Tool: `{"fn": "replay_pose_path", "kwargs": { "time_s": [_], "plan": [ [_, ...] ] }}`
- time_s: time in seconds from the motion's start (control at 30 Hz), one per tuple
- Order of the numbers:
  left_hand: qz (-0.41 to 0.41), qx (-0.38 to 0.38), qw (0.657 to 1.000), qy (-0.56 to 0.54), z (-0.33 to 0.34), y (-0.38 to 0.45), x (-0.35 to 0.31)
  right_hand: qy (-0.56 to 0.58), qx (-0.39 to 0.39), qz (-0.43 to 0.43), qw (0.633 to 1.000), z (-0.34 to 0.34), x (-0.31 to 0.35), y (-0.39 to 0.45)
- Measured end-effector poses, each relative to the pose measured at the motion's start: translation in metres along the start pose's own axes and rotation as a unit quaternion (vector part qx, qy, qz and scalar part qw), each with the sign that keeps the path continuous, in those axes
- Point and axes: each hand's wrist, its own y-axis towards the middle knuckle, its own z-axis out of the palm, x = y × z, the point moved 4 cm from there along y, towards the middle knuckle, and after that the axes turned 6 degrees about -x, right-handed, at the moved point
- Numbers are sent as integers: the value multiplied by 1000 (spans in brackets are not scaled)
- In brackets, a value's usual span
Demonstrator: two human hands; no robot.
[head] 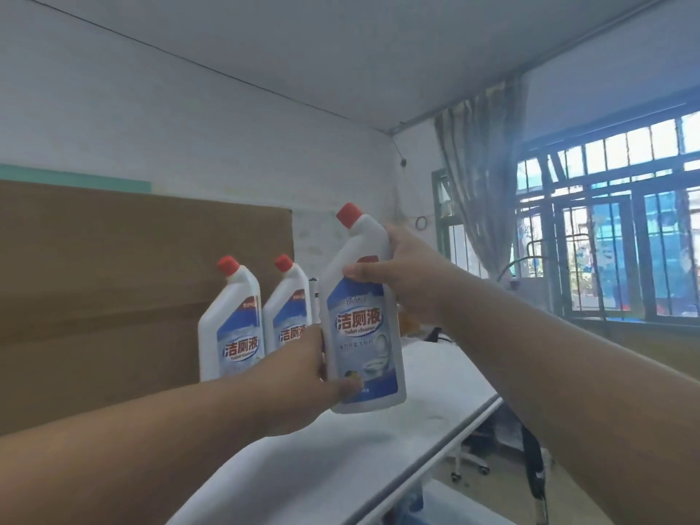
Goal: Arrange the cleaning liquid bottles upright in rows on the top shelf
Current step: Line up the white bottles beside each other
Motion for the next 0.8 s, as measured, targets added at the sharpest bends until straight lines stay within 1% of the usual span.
{"fn": "replay_pose_path", "kwargs": {
  "time_s": [0.2,0.3,0.43,0.57,0.67,0.8],
  "plan": [
    [-116,-42,992,33,36,50,-3,77,106,0,991,-11,-69,76],
    [-153,-64,985,38,53,72,-7,106,162,4,981,-12,-94,109],
    [-195,-112,973,57,73,89,-5,148,220,12,964,-10,-120,133],
    [-229,-150,954,120,88,89,8,176,238,15,955,-5,-137,137],
    [-232,-150,948,157,96,86,11,166,234,13,958,-1,-144,138],
    [-222,-150,944,193,98,83,13,121,210,-43,969,-4,-146,134]
  ]
}}
